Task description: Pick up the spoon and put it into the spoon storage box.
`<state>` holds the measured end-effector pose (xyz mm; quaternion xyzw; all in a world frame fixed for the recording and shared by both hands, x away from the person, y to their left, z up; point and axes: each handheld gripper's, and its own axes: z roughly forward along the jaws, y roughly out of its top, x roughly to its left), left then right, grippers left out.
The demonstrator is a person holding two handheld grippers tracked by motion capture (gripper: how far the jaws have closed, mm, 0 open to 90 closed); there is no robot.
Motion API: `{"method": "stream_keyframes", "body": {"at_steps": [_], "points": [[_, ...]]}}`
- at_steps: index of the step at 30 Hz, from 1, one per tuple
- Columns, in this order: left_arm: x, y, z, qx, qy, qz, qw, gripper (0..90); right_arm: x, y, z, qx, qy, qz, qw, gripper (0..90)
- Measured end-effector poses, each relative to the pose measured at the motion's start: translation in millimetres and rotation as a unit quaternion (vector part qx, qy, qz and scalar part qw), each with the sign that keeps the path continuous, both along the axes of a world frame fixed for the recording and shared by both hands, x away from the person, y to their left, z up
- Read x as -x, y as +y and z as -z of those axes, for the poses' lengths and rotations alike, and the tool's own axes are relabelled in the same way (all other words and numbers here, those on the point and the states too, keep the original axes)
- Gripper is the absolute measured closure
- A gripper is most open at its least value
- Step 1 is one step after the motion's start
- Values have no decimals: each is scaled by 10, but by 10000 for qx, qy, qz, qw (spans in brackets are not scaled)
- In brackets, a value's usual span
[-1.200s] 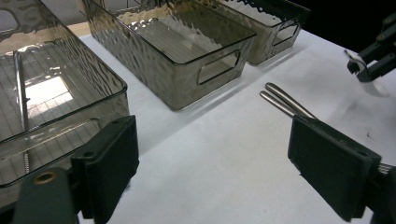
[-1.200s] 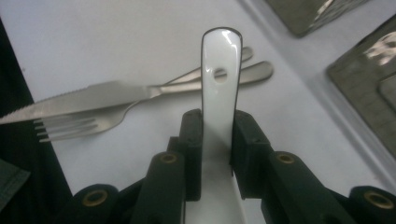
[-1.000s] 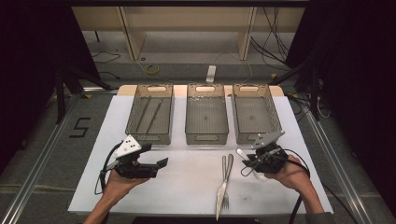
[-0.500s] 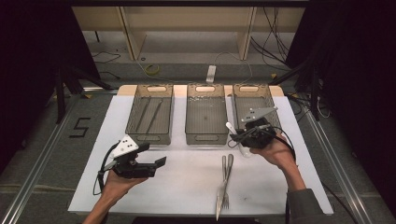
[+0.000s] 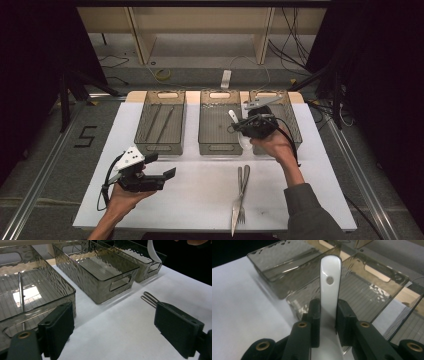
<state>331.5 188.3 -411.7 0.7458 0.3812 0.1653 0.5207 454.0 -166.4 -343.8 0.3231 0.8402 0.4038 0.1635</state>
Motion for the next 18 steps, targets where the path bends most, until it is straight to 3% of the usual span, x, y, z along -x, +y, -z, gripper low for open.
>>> {"method": "stream_keyframes", "body": {"at_steps": [10, 18], "points": [[17, 18, -8, 32, -50, -26, 10000, 156, -253, 104, 7, -185, -24, 320, 9993, 759], [20, 10, -5, 51, -50, -17, 10000, 156, -412, 134, 70, -414, 87, 572, 9975, 759]]}}
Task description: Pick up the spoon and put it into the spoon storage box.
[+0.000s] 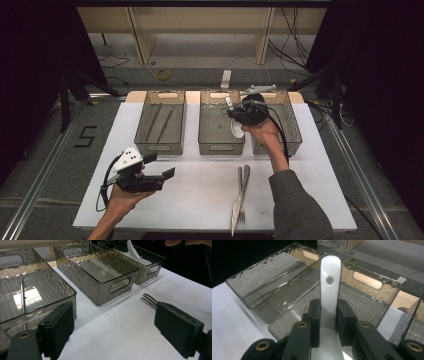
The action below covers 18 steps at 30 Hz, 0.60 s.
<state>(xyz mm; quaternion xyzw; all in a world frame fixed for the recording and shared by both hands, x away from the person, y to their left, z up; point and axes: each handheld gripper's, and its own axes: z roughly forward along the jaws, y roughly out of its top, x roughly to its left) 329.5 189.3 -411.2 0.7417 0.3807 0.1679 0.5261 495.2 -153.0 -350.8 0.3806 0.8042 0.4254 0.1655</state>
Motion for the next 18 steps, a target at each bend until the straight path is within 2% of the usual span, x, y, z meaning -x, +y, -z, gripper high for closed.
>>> {"method": "stream_keyframes", "body": {"at_steps": [6, 18], "points": [[0, 1, -1, 3, -12, 1, 10000, 156, -87, 55, 40, 89, 29, 146, 9998, 759], [3, -2, -3, -6, -32, 2, 10000, 156, -177, 151, 129, 200, 85, 223, 9995, 759]]}}
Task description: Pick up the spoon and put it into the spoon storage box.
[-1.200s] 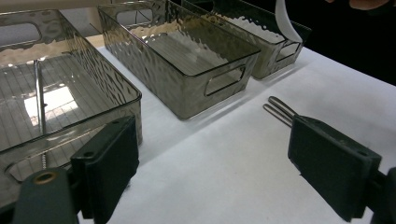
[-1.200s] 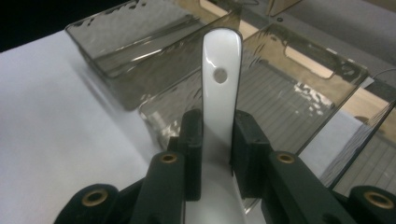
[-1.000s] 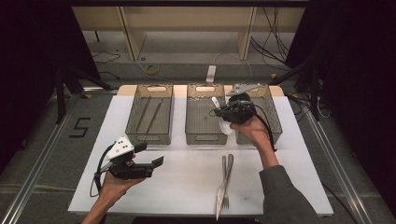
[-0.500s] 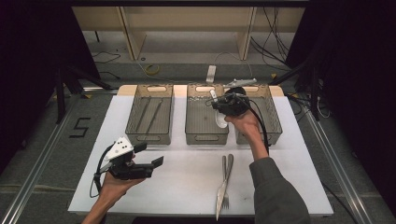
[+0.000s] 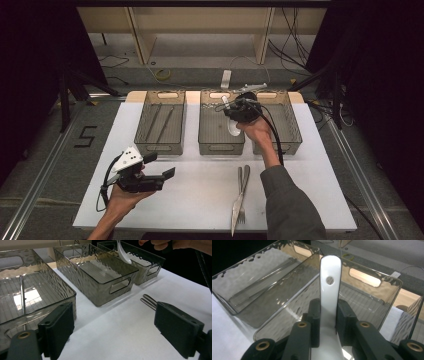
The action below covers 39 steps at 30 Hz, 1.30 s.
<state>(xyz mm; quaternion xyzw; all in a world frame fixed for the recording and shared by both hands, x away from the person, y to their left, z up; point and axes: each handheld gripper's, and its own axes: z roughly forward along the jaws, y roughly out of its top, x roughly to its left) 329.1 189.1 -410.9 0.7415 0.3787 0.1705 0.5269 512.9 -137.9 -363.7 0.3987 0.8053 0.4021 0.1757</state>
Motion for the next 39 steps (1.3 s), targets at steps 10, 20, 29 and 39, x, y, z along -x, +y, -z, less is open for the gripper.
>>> {"method": "stream_keyframes", "body": {"at_steps": [10, 20, 29, 39], "points": [[3, -2, 1, -14, -26, -6, 10000, 156, -24, 61, 88, 51, 62, 63, 9999, 759], [3, 1, 0, -6, -33, -12, 10000, 155, -24, 123, 191, 59, 140, 53, 9999, 759], [4, -2, 1, -3, -44, -19, 10000, 156, -15, 110, 317, 91, 216, 82, 9997, 759], [5, 0, -1, -4, -63, -29, 10000, 156, 3, 124, 407, 103, 302, 107, 9994, 758]]}}
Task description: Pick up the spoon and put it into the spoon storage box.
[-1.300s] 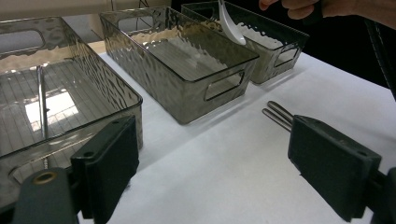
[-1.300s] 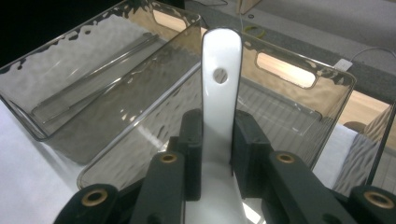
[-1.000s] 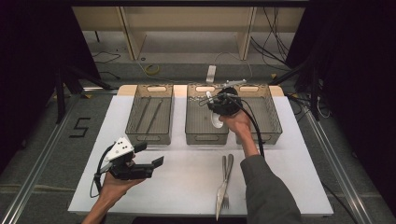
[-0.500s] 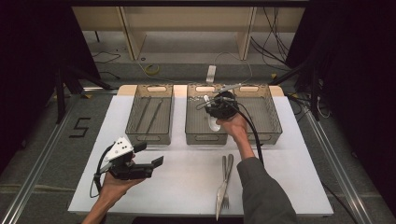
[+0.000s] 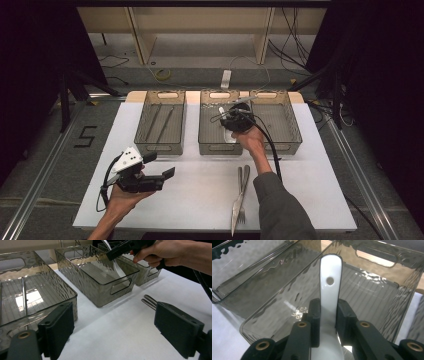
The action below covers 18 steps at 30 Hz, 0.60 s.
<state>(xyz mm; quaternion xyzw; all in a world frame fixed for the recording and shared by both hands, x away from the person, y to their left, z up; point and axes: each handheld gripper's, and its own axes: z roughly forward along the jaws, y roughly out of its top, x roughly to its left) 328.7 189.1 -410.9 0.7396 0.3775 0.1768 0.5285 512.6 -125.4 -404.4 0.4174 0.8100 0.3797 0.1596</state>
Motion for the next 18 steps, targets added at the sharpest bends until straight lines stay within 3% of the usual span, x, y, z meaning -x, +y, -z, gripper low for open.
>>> {"method": "stream_keyframes", "body": {"at_steps": [18], "points": [[-1, 0, 0, 1, 12, 3, 10000, 155, -8, 96, 88, 127, 77, -61, 9999, 757]]}}
